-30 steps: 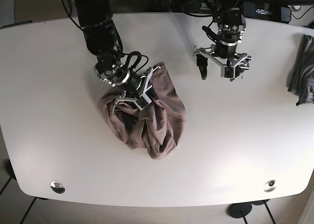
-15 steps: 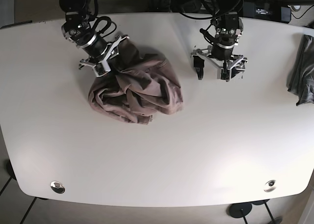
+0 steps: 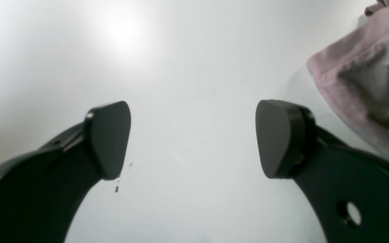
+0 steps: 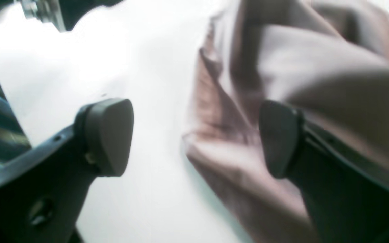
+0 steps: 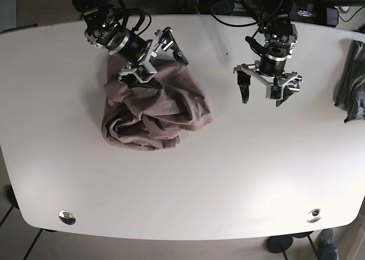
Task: Fold the T-shirt properly
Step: 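Grasp the crumpled pinkish-brown shirt's edge with the right gripper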
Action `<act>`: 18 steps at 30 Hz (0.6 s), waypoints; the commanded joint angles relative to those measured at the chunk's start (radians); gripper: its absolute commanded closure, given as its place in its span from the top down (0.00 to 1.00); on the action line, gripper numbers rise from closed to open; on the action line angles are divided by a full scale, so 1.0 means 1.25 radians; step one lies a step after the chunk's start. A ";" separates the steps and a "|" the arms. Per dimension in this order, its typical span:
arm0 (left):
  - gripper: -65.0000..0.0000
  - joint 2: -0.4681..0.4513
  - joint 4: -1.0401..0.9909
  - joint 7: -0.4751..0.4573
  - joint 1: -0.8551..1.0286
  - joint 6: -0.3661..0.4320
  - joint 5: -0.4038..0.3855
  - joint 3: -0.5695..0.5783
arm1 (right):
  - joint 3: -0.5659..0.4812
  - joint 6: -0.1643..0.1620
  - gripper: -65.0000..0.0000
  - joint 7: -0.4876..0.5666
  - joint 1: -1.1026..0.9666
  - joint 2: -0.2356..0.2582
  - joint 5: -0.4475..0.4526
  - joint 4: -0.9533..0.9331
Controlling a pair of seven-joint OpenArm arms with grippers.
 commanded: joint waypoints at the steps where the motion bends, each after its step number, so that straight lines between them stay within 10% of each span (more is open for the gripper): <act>1: 0.83 -0.001 0.031 -0.019 -0.002 -0.004 -0.006 -0.010 | -0.044 0.005 0.79 0.018 0.042 -0.002 -0.027 -0.008; 8: 0.83 -0.002 0.031 -0.019 0.017 -0.005 -0.006 -0.038 | -0.147 0.011 0.77 -0.017 0.208 -0.098 -0.181 -0.149; 18: 0.83 -0.003 0.030 -0.019 0.028 -0.006 -0.006 -0.110 | -0.149 0.008 0.78 -0.022 0.407 -0.172 -0.193 -0.291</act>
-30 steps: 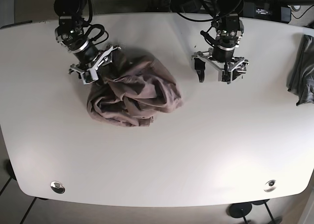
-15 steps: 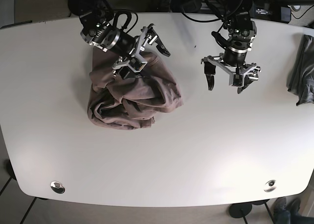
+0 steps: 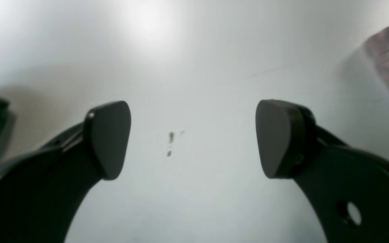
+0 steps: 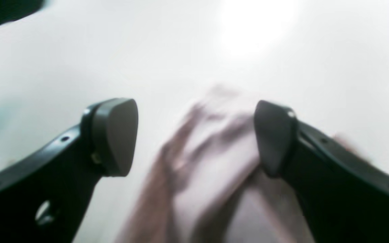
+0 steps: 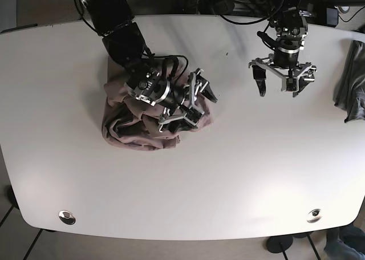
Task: Fold the T-shirt properly
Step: 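Grasp the crumpled pinkish-brown shirt's edge with the right gripper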
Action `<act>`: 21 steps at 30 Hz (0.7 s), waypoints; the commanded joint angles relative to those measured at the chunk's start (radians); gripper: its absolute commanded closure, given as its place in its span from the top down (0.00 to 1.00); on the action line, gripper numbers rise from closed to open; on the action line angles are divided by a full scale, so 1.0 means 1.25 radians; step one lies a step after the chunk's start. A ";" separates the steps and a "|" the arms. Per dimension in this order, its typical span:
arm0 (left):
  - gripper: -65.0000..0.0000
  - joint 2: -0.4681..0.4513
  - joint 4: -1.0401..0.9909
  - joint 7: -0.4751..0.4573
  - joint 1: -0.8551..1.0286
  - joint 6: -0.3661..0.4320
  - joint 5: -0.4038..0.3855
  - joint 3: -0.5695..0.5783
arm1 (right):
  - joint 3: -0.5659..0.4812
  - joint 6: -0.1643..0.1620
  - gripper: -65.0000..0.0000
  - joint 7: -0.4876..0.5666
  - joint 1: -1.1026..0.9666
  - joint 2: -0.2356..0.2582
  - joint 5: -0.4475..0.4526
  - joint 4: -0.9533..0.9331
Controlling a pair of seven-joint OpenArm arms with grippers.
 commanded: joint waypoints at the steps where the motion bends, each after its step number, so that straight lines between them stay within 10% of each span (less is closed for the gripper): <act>1: 0.83 -0.003 0.017 -0.022 -0.004 0.002 -0.006 -0.006 | -0.002 0.002 0.78 0.020 0.060 -0.016 0.012 -0.022; 21: 0.83 -0.002 0.012 -0.022 -0.007 0.002 -0.006 -0.002 | -0.081 0.000 0.77 0.032 0.120 -0.043 0.011 -0.236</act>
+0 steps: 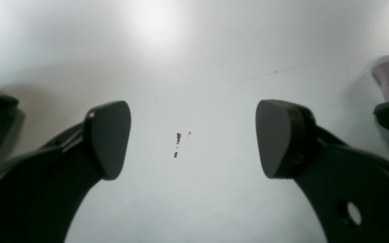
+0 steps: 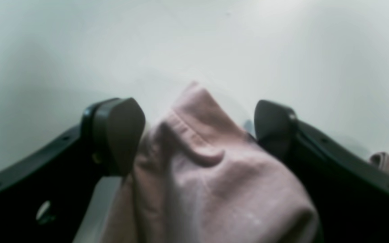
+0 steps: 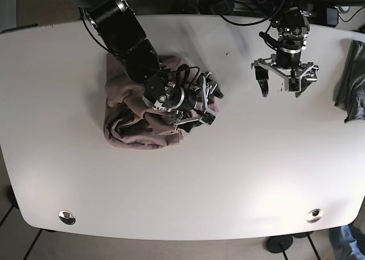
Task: Fold the T-shirt properly
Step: 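Grasp the crumpled pinkish-brown shirt's edge with the right gripper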
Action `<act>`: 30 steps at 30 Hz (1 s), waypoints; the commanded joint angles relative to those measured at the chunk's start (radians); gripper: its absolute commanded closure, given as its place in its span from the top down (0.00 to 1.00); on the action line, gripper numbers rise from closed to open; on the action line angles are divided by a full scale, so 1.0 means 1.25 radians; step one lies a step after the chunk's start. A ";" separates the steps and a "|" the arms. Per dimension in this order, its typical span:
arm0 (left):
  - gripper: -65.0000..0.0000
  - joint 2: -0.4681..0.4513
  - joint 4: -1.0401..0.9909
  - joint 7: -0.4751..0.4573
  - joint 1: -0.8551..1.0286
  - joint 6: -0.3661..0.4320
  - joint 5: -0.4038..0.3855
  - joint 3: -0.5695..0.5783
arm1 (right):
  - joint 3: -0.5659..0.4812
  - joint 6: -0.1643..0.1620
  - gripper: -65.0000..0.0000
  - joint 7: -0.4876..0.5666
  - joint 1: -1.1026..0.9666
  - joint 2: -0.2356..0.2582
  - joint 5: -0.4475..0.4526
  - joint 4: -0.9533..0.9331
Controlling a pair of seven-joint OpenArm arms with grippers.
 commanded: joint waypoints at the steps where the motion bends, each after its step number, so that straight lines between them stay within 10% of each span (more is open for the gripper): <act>1: 0.83 -0.004 0.012 -0.020 -0.004 0.002 -0.006 -0.001 | 0.000 0.004 0.77 0.015 0.018 -0.004 0.006 0.044; 13: 0.83 -0.004 0.008 -0.020 -0.001 0.002 -0.004 -0.002 | -0.004 0.005 0.77 -0.104 -0.072 -0.004 0.006 0.317; 30: 0.83 -0.006 -0.030 -0.020 0.000 0.002 -0.006 -0.004 | 0.000 -0.030 0.77 0.004 -0.049 -0.003 0.006 0.117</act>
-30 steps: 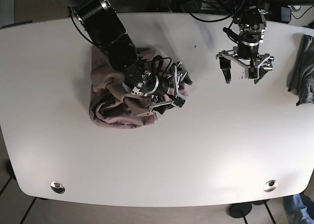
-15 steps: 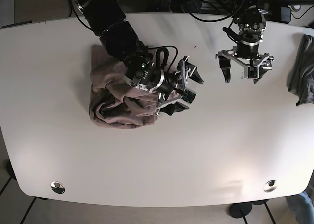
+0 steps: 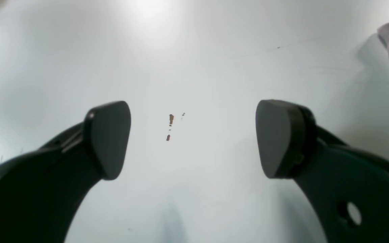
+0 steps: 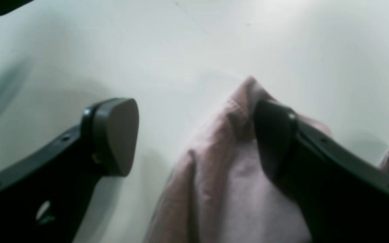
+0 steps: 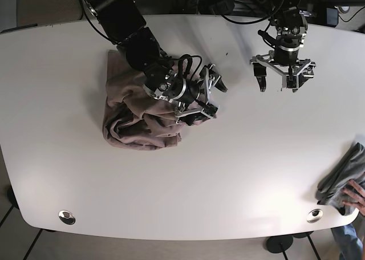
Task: Fold the T-shirt properly
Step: 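Grasp the crumpled pinkish-brown shirt's edge with the right gripper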
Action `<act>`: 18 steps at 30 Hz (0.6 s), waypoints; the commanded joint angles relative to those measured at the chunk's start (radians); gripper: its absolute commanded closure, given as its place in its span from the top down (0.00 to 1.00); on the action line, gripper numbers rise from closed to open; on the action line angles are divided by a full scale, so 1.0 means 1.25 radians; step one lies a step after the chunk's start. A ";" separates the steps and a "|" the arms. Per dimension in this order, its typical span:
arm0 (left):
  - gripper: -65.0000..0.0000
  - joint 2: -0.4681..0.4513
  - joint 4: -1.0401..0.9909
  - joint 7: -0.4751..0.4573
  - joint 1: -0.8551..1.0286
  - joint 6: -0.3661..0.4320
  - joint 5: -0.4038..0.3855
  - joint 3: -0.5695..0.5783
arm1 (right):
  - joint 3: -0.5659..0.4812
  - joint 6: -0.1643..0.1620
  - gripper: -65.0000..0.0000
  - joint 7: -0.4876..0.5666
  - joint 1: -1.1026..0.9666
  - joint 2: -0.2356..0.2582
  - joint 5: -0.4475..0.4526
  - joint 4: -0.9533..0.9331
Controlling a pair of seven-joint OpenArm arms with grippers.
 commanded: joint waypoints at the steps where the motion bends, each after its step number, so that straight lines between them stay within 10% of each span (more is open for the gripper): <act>1: 0.83 -0.004 0.012 -0.020 -0.003 0.002 -0.006 -0.002 | 0.002 -0.003 0.77 0.018 0.022 -0.008 0.009 0.015; 13: 0.83 -0.024 0.011 -0.020 -0.007 0.002 -0.006 0.003 | 0.003 -0.061 0.77 0.070 0.059 0.026 0.009 -0.077; 18: 0.83 -0.075 0.010 -0.019 -0.002 0.002 -0.146 -0.002 | 0.002 -0.086 0.61 0.090 0.059 0.026 0.009 -0.101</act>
